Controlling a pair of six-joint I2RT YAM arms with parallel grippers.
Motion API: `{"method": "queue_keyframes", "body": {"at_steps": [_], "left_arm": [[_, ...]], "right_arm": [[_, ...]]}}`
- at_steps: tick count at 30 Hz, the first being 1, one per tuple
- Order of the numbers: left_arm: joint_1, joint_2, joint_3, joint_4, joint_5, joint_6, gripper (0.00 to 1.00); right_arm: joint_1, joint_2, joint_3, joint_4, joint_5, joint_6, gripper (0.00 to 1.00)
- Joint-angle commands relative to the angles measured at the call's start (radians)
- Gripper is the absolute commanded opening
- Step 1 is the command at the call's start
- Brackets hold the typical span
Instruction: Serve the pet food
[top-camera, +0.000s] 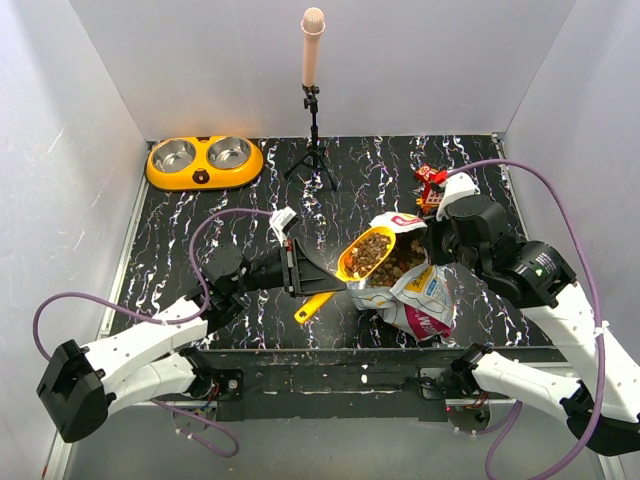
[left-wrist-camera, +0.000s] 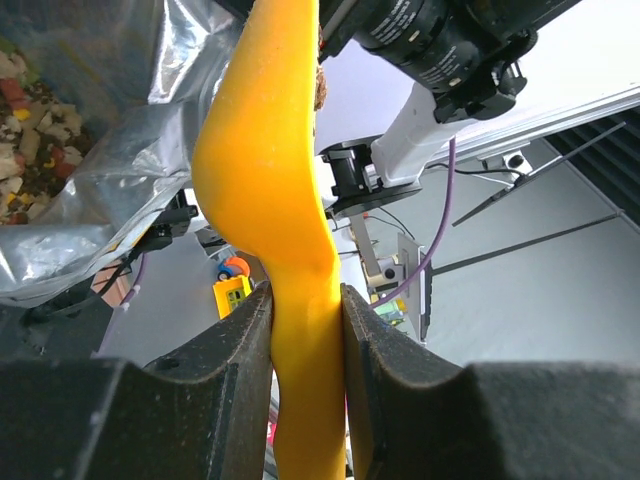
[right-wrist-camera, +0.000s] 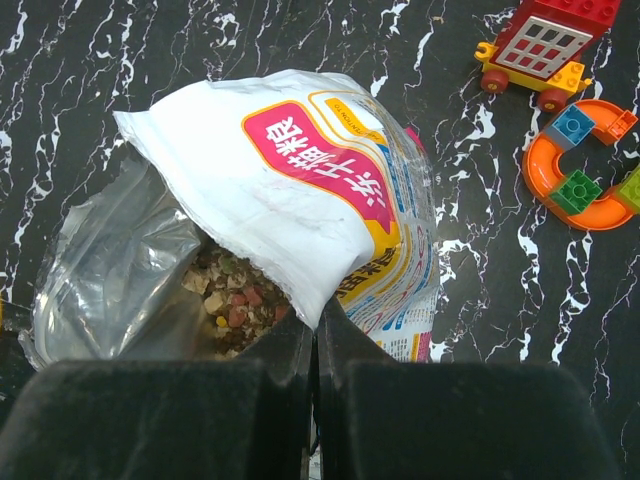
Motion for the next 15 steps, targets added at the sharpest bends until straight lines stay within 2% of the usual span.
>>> {"method": "queue_keyframes", "body": {"at_steps": [1, 8, 15], "left_arm": [[0.008, -0.002, 0.116, -0.066, -0.032, 0.023, 0.00], [0.095, 0.188, 0.320, -0.083, -0.052, -0.020, 0.00], [0.302, 0.315, 0.401, -0.078, -0.039, -0.114, 0.00]], "right_arm": [[0.002, -0.054, 0.050, 0.061, 0.037, -0.003, 0.01], [0.002, -0.070, 0.052, 0.030, 0.020, -0.015, 0.01], [0.002, -0.083, 0.062, -0.002, -0.009, -0.012, 0.01]]}}
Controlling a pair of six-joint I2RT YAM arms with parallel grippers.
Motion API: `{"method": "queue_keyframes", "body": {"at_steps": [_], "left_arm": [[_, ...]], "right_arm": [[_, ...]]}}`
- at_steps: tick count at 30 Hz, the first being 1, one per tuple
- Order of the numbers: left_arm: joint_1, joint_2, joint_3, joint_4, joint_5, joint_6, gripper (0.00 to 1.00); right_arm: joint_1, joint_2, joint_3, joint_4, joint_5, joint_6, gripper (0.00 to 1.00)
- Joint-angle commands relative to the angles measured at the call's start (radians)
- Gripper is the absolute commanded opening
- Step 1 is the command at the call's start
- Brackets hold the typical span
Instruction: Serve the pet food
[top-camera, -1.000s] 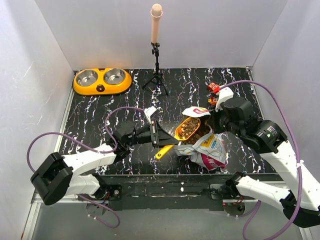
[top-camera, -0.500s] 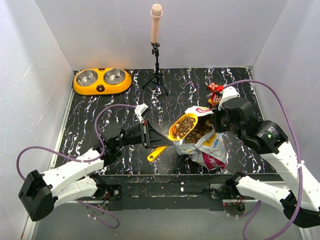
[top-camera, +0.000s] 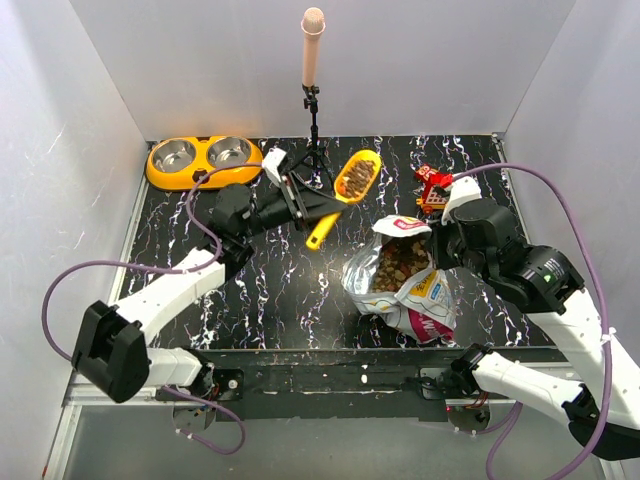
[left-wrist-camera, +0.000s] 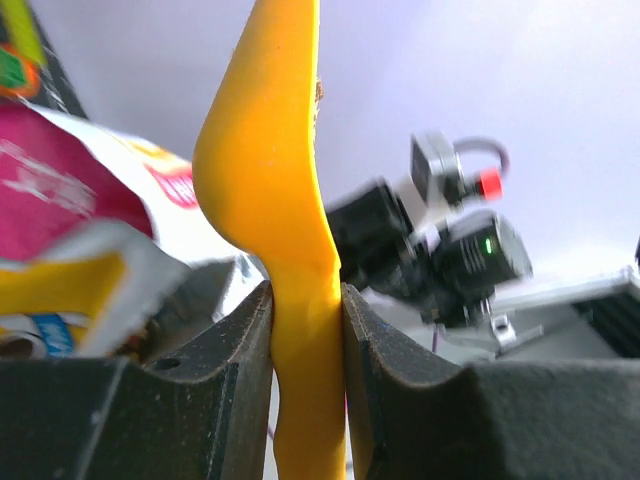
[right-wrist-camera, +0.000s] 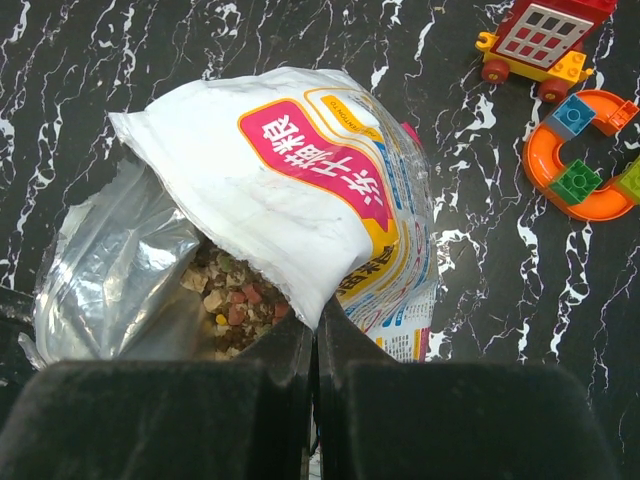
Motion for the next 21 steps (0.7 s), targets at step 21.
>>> {"method": "queue_keyframes", "body": {"at_steps": [21], "left_arm": [[0.732, 0.456, 0.154, 0.208, 0.332, -0.033, 0.00]], "right_arm": [[0.002, -0.081, 0.087, 0.014, -0.053, 0.002, 0.01]]}}
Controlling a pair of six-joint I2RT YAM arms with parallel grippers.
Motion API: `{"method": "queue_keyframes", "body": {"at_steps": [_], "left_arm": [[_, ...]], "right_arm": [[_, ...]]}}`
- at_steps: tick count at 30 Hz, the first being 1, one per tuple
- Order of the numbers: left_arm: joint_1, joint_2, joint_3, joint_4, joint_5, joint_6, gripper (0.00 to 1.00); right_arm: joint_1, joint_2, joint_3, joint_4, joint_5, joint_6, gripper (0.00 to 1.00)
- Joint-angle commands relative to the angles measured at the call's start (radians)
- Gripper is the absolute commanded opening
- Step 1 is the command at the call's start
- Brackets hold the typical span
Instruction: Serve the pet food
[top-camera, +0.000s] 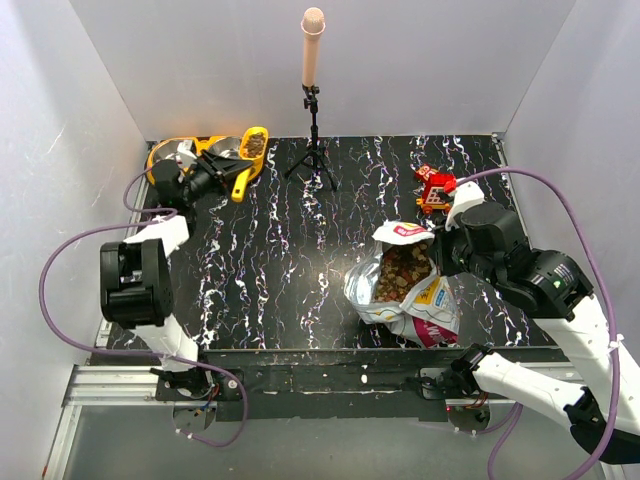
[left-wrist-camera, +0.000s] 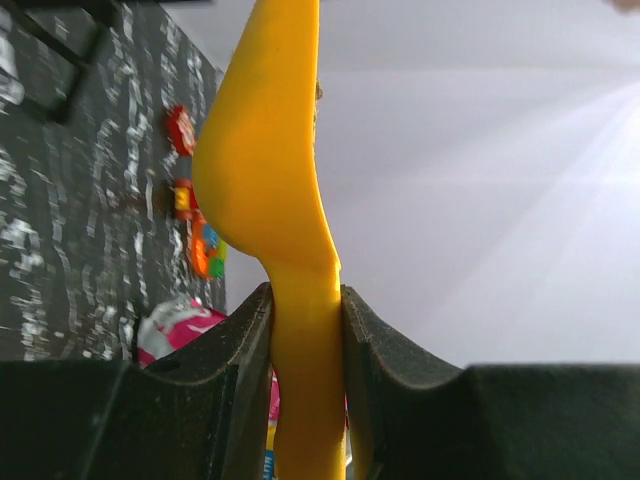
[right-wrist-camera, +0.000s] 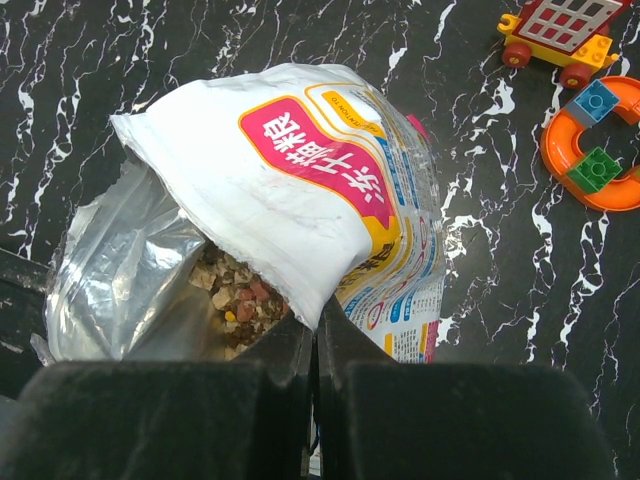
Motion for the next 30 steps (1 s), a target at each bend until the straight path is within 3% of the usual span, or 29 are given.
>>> {"method": "queue_keyframes", "body": {"at_steps": [1, 8, 19, 30], "left_arm": [[0.079, 0.079, 0.091, 0.052, 0.096, 0.046, 0.00], [0.148, 0.288, 0.170, 0.145, 0.079, -0.022, 0.00], [0.181, 0.506, 0.405, -0.144, 0.053, 0.042, 0.00], [0.184, 0.557, 0.572, -0.610, -0.047, 0.131, 0.00]], "right_arm": [[0.002, -0.053, 0.077, 0.063, 0.002, 0.002, 0.01], [0.002, -0.062, 0.072, 0.053, 0.031, -0.034, 0.01], [0.001, -0.037, 0.068, 0.066, 0.077, -0.028, 0.01], [0.001, -0.033, 0.054, 0.072, 0.120, -0.057, 0.01]]}}
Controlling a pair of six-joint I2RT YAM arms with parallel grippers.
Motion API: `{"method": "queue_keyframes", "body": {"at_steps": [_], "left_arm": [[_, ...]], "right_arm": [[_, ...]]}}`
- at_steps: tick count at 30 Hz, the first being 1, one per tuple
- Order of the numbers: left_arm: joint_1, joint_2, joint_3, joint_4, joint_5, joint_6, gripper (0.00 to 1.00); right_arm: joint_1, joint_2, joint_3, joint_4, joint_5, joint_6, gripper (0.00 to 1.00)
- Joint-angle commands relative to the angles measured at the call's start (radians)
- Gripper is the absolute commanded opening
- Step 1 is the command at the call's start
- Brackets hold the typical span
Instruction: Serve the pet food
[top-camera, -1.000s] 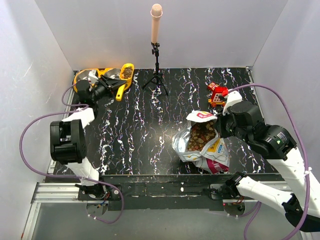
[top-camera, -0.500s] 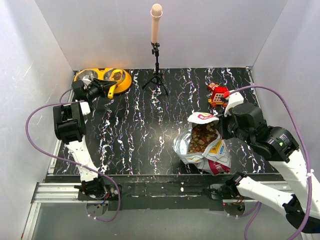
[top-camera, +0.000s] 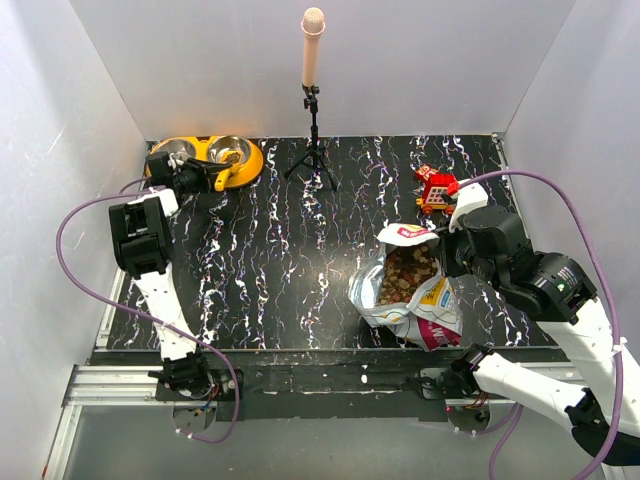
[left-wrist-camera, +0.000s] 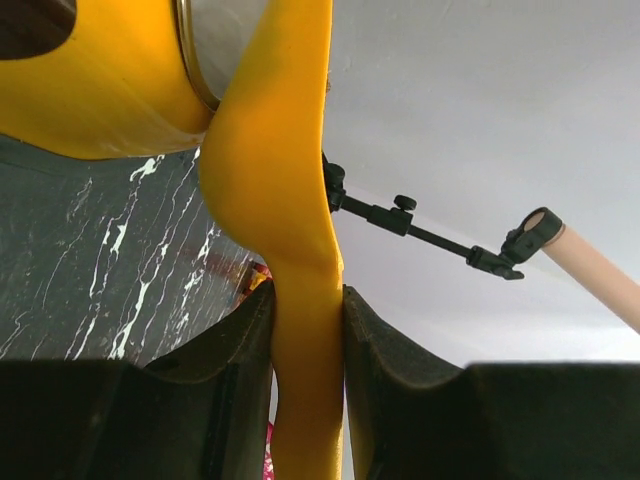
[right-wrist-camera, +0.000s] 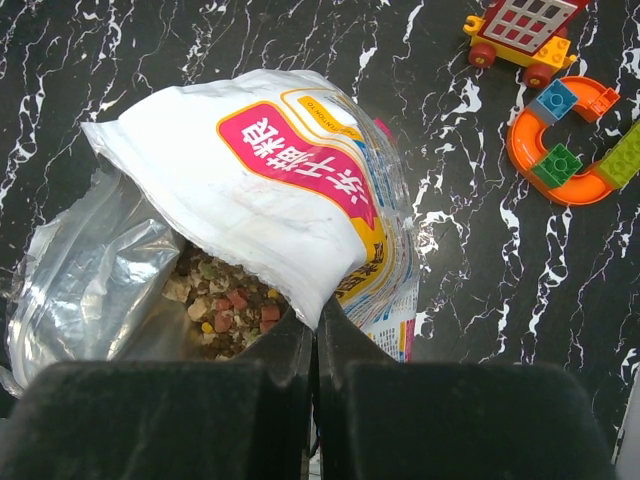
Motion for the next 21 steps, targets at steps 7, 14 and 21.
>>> {"method": "queue_keyframes", "body": {"at_steps": [7, 14, 21], "left_arm": [[0.002, -0.008, 0.188, -0.449, -0.132, 0.060, 0.00], [0.002, 0.029, 0.345, -0.687, -0.195, 0.013, 0.00], [0.002, 0.069, 0.515, -0.973, -0.290, -0.075, 0.00]], "right_arm": [[0.001, -0.024, 0.040, 0.095, 0.075, -0.038, 0.01], [0.001, -0.029, 0.033, 0.098, 0.076, -0.037, 0.01], [0.001, -0.034, 0.033, 0.095, 0.082, -0.038, 0.01]]}}
